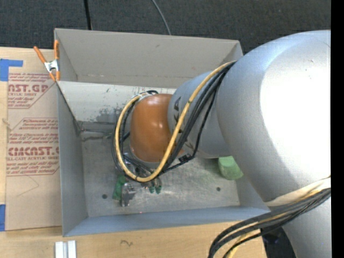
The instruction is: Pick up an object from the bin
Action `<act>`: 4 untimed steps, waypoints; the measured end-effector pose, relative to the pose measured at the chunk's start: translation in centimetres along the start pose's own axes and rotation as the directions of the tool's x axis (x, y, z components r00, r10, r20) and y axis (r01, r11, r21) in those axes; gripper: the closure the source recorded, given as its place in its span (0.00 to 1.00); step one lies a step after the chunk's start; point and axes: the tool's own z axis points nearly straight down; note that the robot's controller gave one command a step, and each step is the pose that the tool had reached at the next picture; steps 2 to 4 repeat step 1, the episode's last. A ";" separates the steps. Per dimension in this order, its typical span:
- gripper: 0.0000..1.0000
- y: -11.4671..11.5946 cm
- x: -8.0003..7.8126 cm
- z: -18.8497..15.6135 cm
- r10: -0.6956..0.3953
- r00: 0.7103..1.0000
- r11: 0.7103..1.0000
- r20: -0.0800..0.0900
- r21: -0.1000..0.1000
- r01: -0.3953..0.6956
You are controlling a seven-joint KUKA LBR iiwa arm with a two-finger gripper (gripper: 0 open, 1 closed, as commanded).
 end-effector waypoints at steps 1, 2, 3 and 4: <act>1.00 -2.2 -2.3 -16.8 -0.150 0.989 0.989 0.008 0.003 0.150; 1.00 -2.2 -2.3 -16.8 -0.150 0.989 0.989 0.008 0.003 0.150; 1.00 -2.2 -2.3 -16.8 -0.150 0.989 0.989 0.008 0.003 0.150; 1.00 -2.2 -2.3 -16.8 -0.150 0.989 0.989 0.008 0.003 0.150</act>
Offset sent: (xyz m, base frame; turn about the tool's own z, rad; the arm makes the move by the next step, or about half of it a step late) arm 0.0233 -0.0205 0.1637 -0.1498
